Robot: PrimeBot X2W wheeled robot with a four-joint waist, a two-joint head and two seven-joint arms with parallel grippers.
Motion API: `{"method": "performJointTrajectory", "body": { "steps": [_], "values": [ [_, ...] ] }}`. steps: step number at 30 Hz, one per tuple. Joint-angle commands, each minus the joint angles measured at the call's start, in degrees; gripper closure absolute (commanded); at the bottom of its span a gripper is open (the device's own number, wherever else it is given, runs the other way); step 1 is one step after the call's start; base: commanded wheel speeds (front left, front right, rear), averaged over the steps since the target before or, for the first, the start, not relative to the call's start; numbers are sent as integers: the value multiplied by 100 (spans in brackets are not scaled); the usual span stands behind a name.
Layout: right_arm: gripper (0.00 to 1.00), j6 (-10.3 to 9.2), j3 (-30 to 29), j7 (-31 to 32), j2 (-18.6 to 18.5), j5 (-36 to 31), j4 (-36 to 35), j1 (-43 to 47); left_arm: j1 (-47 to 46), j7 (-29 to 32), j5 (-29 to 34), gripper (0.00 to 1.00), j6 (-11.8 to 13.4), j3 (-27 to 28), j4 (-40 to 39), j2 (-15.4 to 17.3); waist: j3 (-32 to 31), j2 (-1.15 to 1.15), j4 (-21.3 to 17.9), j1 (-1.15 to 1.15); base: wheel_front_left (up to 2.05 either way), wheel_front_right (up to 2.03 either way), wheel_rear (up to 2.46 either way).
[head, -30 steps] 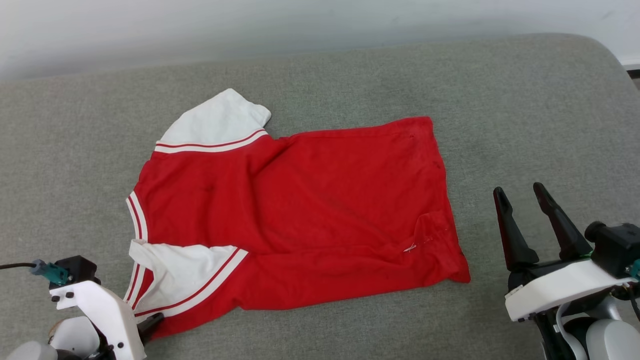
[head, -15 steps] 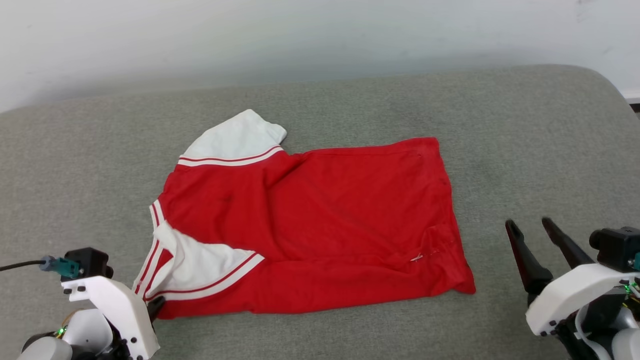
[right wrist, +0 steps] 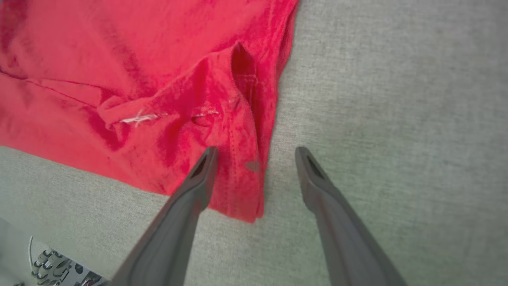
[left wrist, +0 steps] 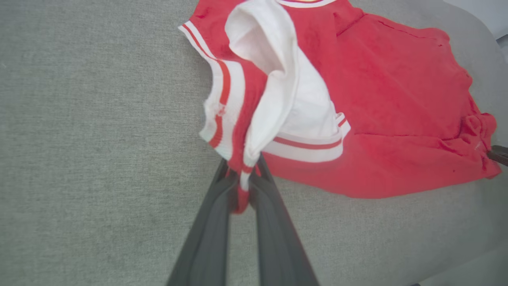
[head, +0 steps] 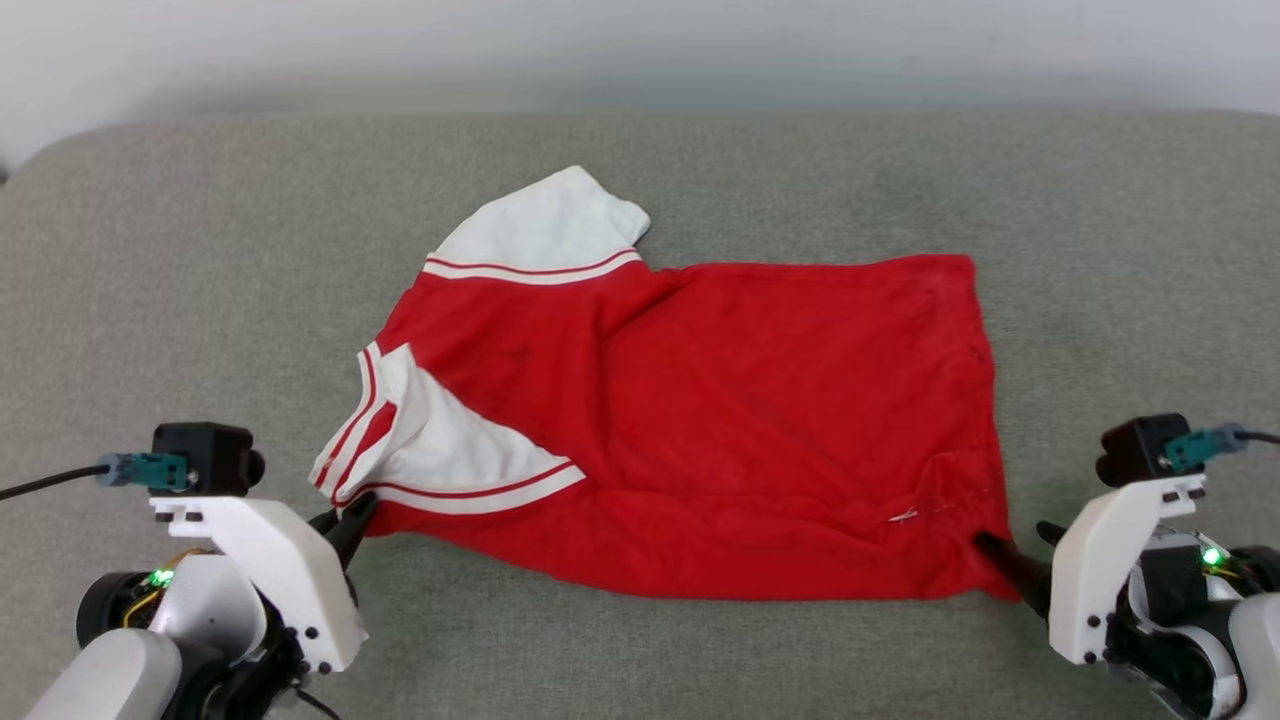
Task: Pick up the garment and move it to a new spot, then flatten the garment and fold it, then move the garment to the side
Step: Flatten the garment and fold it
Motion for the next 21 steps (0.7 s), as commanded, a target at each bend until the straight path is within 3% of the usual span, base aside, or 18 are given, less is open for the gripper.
{"method": "performJointTrajectory", "body": {
  "steps": [1, 7, 8, 9, 10, 21],
  "values": [
    [0, -2, 16, 31, -30, 13, 65, -82, -63, -27, 48, 100, 16, -20, -25, -15, 121, 0, 104, 0, 0, 0, 0],
    [0, -2, 432, 213, 70, 211, 872, -338, -198, -162, 106, 100, -55, -116, 11, -187, 258, 0, 217, 0, 0, 0, 0],
    [13, -2, 516, 285, 99, 238, 1001, -314, -193, -200, 108, 100, -58, -116, 26, -207, 253, 0, 225, 0, 0, 0, 0],
    [69, -1, 578, 284, 134, 287, 1092, -307, -176, -228, 107, 100, -64, -118, 49, -227, 250, 0, 231, 0, 0, 0, 0],
    [100, -1, 622, 295, 167, 353, 1177, -311, -155, -254, 101, 100, -75, -119, 73, -252, 241, 0, 235, 0, 0, 0, 0],
    [100, -2, 783, -142, -77, 399, 829, -467, 152, -491, 15, 100, -117, -60, 172, -282, -271, 0, 107, 0, 0, 0, 0]
  ]
}}
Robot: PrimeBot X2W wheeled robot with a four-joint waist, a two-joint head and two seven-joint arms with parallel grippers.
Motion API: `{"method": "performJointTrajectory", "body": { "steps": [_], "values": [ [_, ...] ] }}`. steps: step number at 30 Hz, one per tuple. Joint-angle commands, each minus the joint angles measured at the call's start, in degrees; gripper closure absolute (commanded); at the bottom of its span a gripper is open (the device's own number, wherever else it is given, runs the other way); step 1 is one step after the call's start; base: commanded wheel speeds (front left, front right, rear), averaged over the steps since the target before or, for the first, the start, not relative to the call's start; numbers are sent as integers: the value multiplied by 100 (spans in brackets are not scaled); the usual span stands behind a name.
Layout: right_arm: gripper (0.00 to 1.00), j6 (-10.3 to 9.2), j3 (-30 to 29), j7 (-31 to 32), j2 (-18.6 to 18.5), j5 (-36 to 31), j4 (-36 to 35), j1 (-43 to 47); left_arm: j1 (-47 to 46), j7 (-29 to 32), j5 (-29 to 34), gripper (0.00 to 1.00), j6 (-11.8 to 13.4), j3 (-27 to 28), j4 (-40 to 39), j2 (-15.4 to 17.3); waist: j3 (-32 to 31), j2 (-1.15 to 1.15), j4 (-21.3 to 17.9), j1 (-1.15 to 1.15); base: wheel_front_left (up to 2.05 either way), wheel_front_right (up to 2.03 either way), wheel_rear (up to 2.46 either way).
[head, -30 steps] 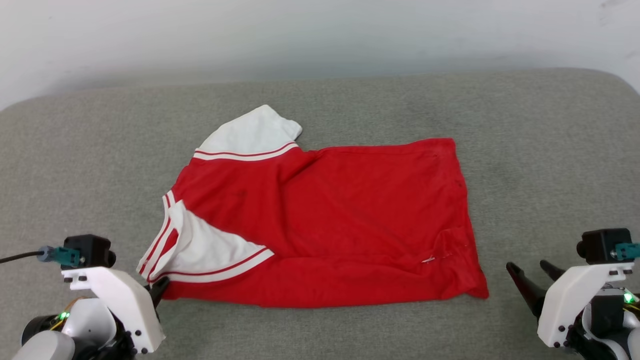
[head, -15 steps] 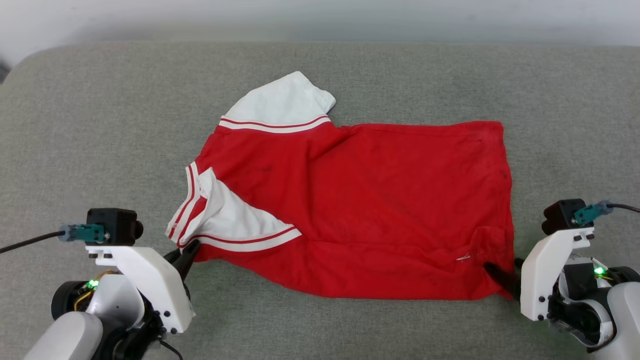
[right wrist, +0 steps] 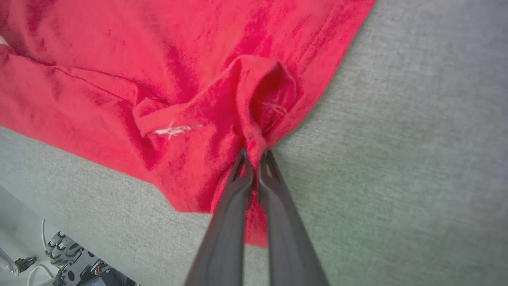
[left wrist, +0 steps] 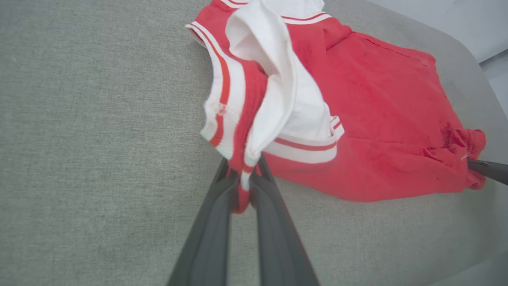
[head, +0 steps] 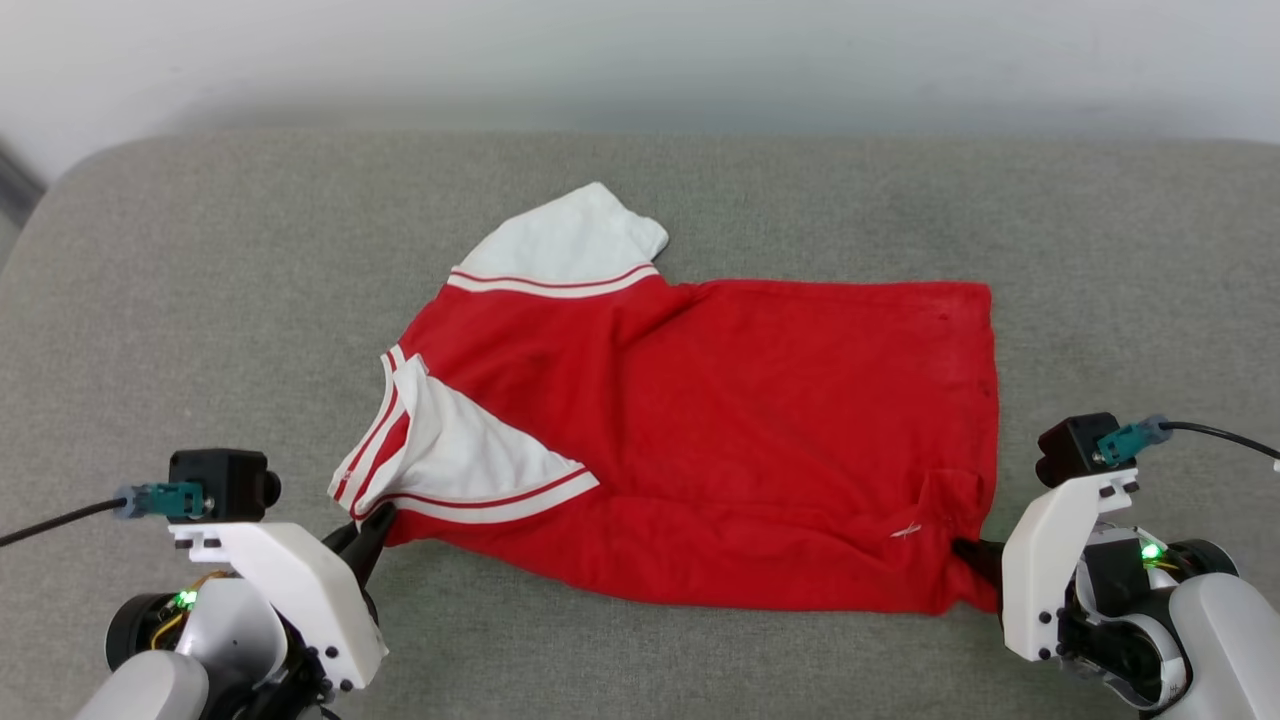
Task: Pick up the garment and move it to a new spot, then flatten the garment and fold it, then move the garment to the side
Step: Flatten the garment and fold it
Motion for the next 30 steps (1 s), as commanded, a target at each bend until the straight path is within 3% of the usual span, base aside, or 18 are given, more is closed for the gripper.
{"method": "performJointTrajectory", "body": {
  "steps": [1, 12, 17, 18, 19, 20, 30],
  "values": [
    [100, -2, 4, -39, -21, 17, -68, 73, 74, -53, -36, 100, 15, 38, -36, -6, -160, 0, -48, 0, 0, 0, 0],
    [100, -2, -324, 177, 66, -131, -694, 924, 1043, -43, -224, 100, 309, 136, -241, 167, -892, 0, -115, 0, 0, 0, 0],
    [100, -2, -608, 270, 242, -246, -650, 1335, 1255, 16, -369, 100, 333, 54, -2, 39, -940, 0, -142, 0, 0, 0, 0],
    [60, -2, -644, 224, 309, -233, -623, 1380, 1267, 33, -405, 100, 294, 3, 58, -30, -935, 0, -156, 0, 0, 0, 0],
    [0, -2, -686, 151, 341, -254, -581, 1424, 1230, -24, -411, 40, 272, 2, 126, -99, -927, 0, -170, 0, 0, 0, 0],
    [0, -2, -681, 61, 340, -314, -540, 1464, 1180, -66, -425, 0, 252, -5, 224, -143, -919, 0, -181, 0, 0, 0, 0],
    [0, -2, -690, -2239, 396, -731, -1023, 1456, 653, -1054, 109, 0, 303, 226, 596, -357, -955, 0, -498, 0, 0, 0, 0]
  ]
}}
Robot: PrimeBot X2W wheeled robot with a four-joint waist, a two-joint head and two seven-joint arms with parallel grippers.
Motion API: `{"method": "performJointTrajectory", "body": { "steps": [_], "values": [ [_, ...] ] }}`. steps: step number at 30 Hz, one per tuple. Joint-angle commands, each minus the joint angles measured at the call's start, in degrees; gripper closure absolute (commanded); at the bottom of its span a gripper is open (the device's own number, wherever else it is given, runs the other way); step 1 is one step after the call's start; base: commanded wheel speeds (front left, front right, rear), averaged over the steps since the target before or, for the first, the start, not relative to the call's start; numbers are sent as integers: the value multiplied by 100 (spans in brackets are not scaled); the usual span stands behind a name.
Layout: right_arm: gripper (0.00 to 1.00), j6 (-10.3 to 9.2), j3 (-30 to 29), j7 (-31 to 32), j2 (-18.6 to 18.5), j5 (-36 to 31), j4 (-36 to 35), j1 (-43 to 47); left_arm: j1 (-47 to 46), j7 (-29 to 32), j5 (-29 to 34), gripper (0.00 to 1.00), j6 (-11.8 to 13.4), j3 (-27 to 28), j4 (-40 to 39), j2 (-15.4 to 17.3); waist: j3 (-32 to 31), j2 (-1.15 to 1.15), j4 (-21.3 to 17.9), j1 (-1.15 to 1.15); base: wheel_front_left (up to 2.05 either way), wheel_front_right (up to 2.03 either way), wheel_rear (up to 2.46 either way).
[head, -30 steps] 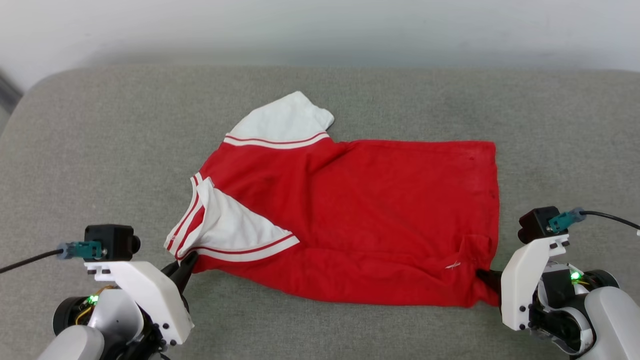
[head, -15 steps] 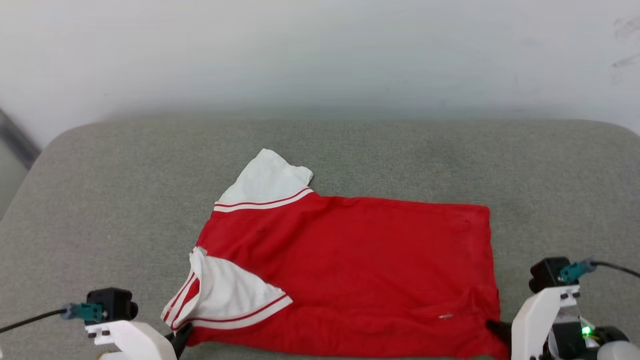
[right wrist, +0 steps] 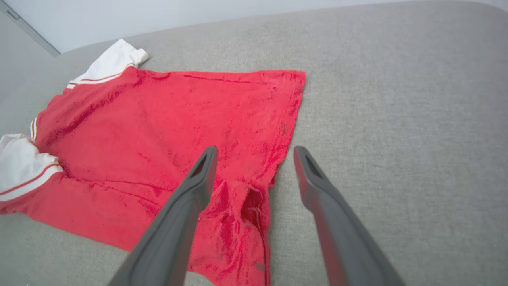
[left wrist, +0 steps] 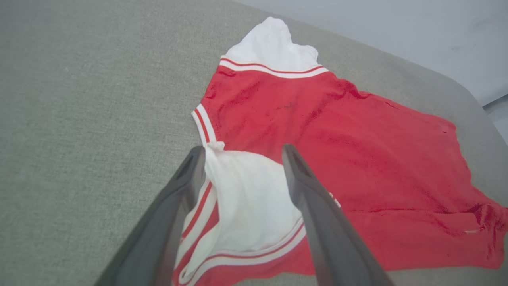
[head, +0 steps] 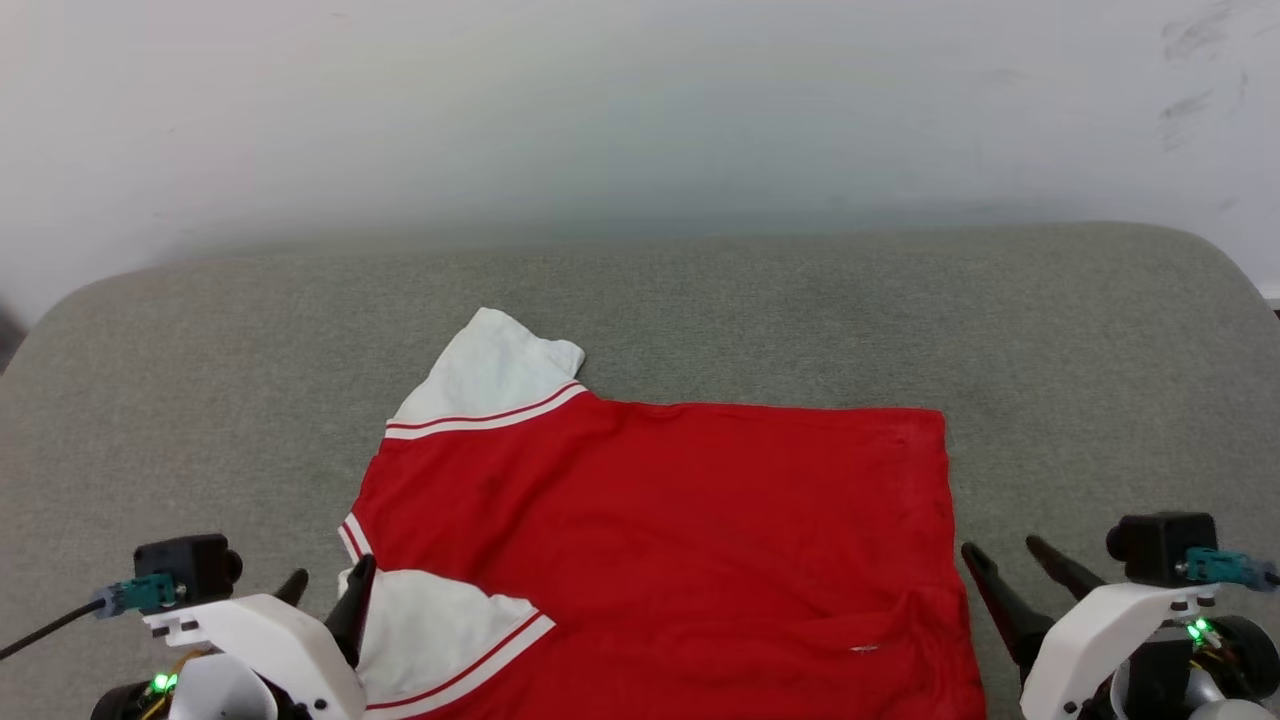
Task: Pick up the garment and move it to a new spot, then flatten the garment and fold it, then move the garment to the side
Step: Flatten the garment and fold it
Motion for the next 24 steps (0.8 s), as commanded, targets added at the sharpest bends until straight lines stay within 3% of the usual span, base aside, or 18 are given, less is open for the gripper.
{"method": "performJointTrajectory", "body": {
  "steps": [1, 8, 14, 19, 24],
  "values": [
    [0, -2, -65, -254, 60, -90, -83, -29, -140, -137, 85, 0, 27, 55, -10, -40, -8, 0, -97, 0, 0, 0, 0],
    [0, -2, -223, -1188, 248, -495, -535, -251, -805, -601, 484, 0, 107, 163, 11, -60, 174, 0, -381, 0, 0, 0, 0],
    [0, -2, -224, -1571, 401, -677, -1049, -484, -1885, -577, 634, 0, -21, 181, 346, -109, 668, 0, -682, 0, 0, 0, 0],
    [0, -2, -259, -1672, 541, -705, -1356, -717, -2905, -99, 598, 0, -238, 95, 890, 0, 1326, 0, -967, 0, 0, 0, 0],
    [0, -2, -203, -1817, 635, -669, -1419, -1021, -3926, 912, 435, 0, -545, -31, 1607, 294, 1973, 0, -1300, 0, 0, 0, 0]
  ]
}}
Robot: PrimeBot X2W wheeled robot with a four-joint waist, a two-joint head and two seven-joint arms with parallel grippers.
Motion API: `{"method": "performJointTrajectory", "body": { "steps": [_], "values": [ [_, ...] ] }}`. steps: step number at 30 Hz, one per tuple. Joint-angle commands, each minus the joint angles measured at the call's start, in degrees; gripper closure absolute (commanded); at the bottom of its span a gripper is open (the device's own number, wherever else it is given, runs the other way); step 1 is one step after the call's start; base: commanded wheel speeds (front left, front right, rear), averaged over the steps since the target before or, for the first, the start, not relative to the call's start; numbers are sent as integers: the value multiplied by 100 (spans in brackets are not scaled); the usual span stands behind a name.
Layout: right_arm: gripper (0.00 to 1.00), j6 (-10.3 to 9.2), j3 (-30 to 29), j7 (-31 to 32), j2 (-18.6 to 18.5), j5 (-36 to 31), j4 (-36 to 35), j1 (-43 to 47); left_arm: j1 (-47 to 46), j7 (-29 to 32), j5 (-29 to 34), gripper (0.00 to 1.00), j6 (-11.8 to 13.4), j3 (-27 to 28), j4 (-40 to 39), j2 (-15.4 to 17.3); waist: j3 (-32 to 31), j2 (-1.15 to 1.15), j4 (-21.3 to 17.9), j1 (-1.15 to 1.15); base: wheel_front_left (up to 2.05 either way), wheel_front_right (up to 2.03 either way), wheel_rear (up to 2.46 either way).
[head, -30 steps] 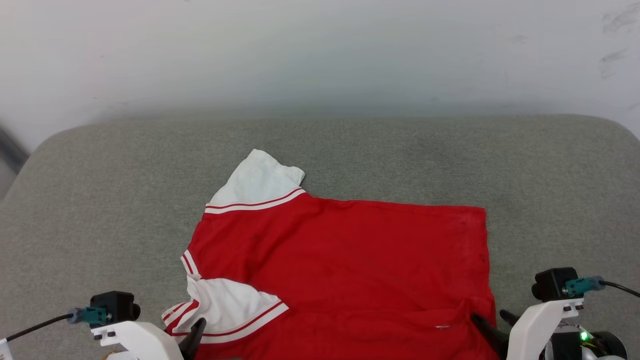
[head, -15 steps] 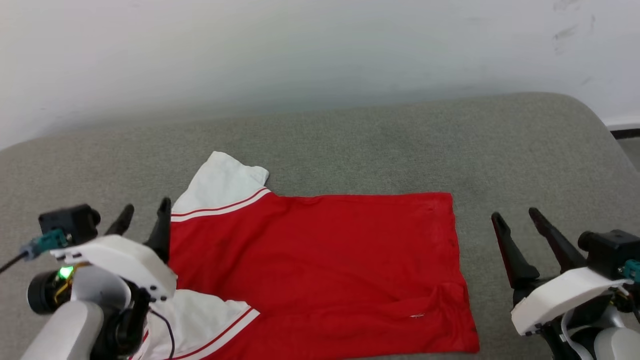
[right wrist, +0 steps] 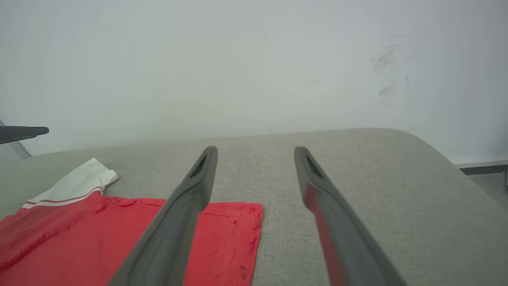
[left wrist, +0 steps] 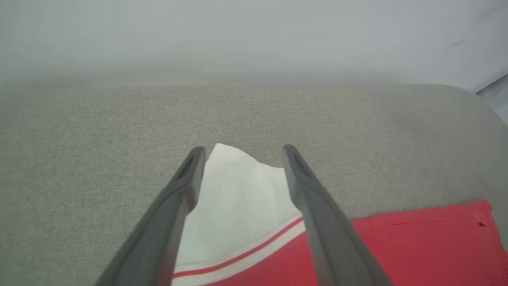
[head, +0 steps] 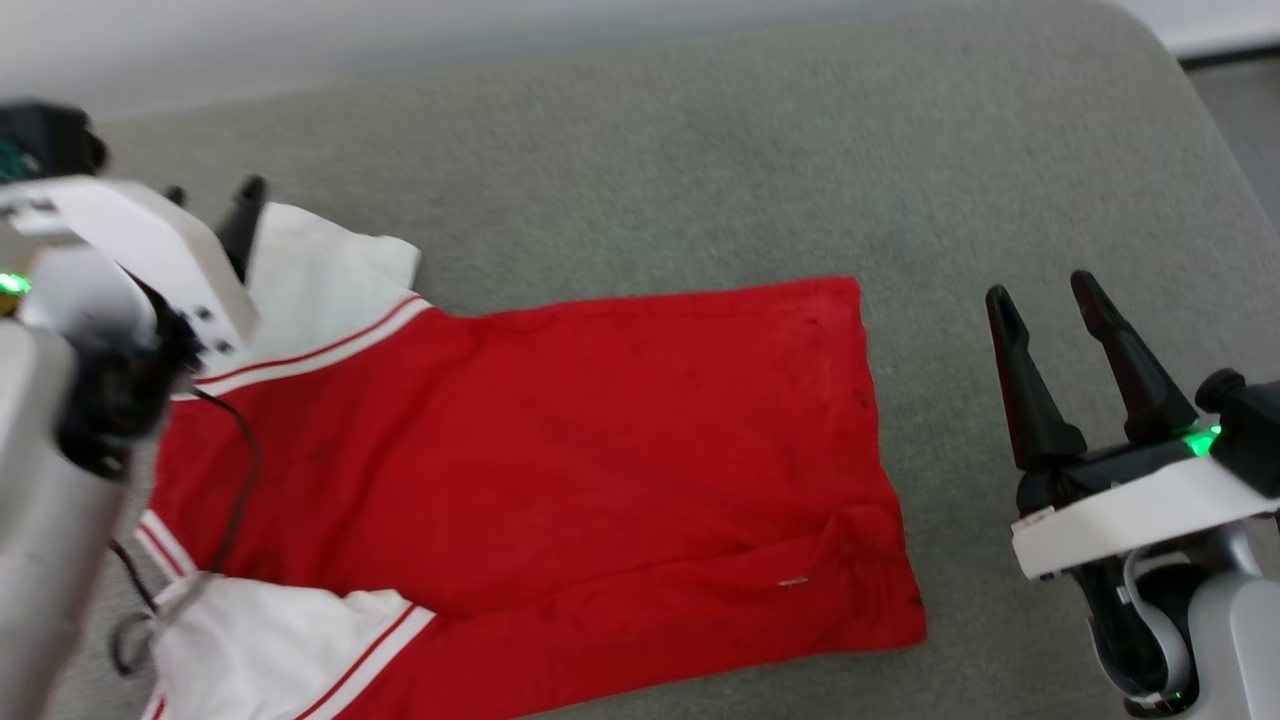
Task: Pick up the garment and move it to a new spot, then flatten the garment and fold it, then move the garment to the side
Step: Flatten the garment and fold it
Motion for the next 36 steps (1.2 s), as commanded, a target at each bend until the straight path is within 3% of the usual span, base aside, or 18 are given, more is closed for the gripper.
{"method": "performJointTrajectory", "body": {
  "steps": [1, 6, 8, 15, 16, 18, 19, 22, 28, 36],
  "values": [
    [0, -2, 34, -62, 46, 15, 16, -148, -342, 312, -44, 0, -91, -26, 186, 153, 583, 0, -429, -1, 0, 0, 0],
    [0, -2, 153, -231, 65, 104, 136, -379, -1086, 1486, -43, 0, -256, -259, 756, 565, 985, 0, -738, -1, 0, 0, 0],
    [0, -2, 226, -287, 68, 161, 191, -452, -1363, 2231, -59, 0, -182, -381, 962, 794, 1150, 0, -870, -1, 0, 0, 0],
    [0, -2, 312, -407, 22, 258, 278, -556, -1489, 3435, 10, 0, 68, -679, 1262, 1111, 1429, 0, -1015, -1, 0, 0, 0],
    [0, -2, 317, -425, 11, 265, 289, -569, -1415, 3615, -26, 17, 102, -736, 1313, 1106, 1444, 0, -1018, -1, 0, 0, 0],
    [0, -2, 344, -423, 7, 310, 324, -589, -1325, 3836, -124, 95, 178, -778, 1343, 1015, 1457, 0, -1017, -1, 0, 0, 0],
    [0, -2, 343, -428, -1, 324, 335, -598, -1264, 3896, -164, 100, 218, -793, 1344, 944, 1452, 0, -1009, -1, 0, 0, 0],
    [0, -2, 316, -398, -47, 367, 375, -621, -1154, 3778, -223, 100, 301, -772, 1287, 805, 1403, 0, -947, -1, 0, 0, 0],
    [0, -2, 280, 15, -200, 600, 612, -705, -1304, 3108, -124, 100, 202, -652, 1257, 659, 1115, 0, -673, -1, 0, 0, 0],
    [0, -1, 269, 1868, -613, 1089, 1604, -1234, -1702, 2205, -28, 100, -101, -633, 1024, 194, 793, 0, 45, -1, 0, 0, 0]
  ]
}}
